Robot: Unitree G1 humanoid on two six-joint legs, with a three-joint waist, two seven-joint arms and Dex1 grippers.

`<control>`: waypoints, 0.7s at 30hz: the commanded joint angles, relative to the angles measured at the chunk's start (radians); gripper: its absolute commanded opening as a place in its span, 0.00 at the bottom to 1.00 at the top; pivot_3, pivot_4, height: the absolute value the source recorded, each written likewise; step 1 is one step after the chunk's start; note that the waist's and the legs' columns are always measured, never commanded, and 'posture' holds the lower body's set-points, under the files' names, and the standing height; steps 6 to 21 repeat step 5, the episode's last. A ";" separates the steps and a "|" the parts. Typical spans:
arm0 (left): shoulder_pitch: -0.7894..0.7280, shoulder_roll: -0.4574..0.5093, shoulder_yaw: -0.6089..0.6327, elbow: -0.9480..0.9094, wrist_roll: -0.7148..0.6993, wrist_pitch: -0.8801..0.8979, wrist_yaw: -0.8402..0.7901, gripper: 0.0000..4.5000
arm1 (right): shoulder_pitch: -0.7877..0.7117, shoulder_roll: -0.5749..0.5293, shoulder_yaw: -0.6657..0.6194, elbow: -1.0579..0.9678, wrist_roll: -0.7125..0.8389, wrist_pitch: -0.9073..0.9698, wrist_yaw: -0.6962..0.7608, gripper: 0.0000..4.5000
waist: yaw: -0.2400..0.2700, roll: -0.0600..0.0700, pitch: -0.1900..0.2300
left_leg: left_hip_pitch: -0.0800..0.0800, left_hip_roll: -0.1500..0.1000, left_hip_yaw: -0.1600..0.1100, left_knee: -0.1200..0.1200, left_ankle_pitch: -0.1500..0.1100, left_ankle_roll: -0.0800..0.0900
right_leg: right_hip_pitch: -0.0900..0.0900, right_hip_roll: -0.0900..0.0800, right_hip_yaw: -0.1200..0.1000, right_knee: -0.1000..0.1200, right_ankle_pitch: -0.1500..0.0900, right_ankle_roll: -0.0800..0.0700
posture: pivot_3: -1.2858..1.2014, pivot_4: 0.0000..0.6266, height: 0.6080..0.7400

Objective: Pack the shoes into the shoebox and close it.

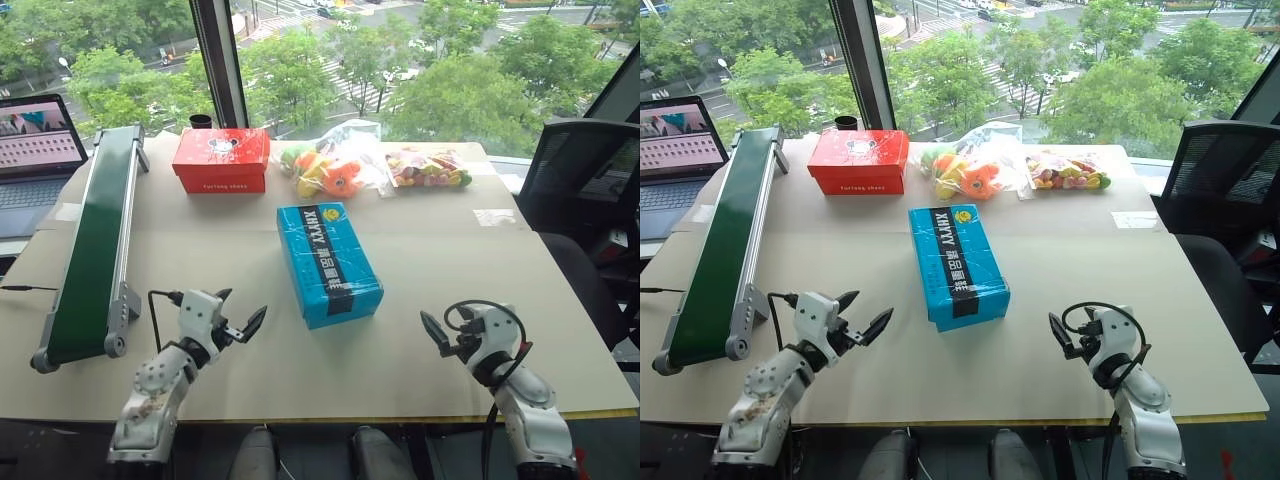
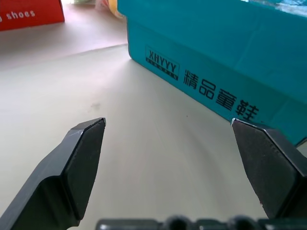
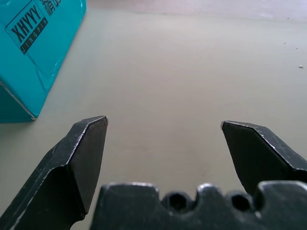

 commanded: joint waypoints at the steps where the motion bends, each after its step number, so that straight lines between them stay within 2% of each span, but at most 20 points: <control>1: 0.035 -0.050 -0.011 0.028 0.060 -0.122 0.072 1.00 | 0.015 0.014 0.031 -0.017 -0.037 -0.069 -0.033 0.99 | 0.000 0.000 0.000 | 0.002 0.000 0.000 0.000 0.000 0.000 | 0.002 0.000 0.000 0.000 0.000 0.001 | 0.52 0.24 0.99; 5: 0.044 -0.058 -0.022 0.063 0.080 -0.158 0.075 1.00 | 0.011 0.023 0.054 -0.021 -0.047 -0.074 -0.053 0.99 | 0.001 0.000 0.000 | 0.009 0.000 0.000 -0.001 0.000 0.000 | 0.010 0.000 0.000 -0.003 -0.004 0.006 | 0.52 0.24 0.99; 21: 0.044 -0.058 -0.022 0.063 0.080 -0.158 0.075 1.00 | 0.011 0.023 0.054 -0.021 -0.047 -0.074 -0.053 0.99 | 0.001 0.000 0.000 | 0.009 0.000 0.000 -0.001 0.000 0.000 | 0.010 0.000 0.000 -0.003 -0.004 0.006 | 0.52 0.24 0.99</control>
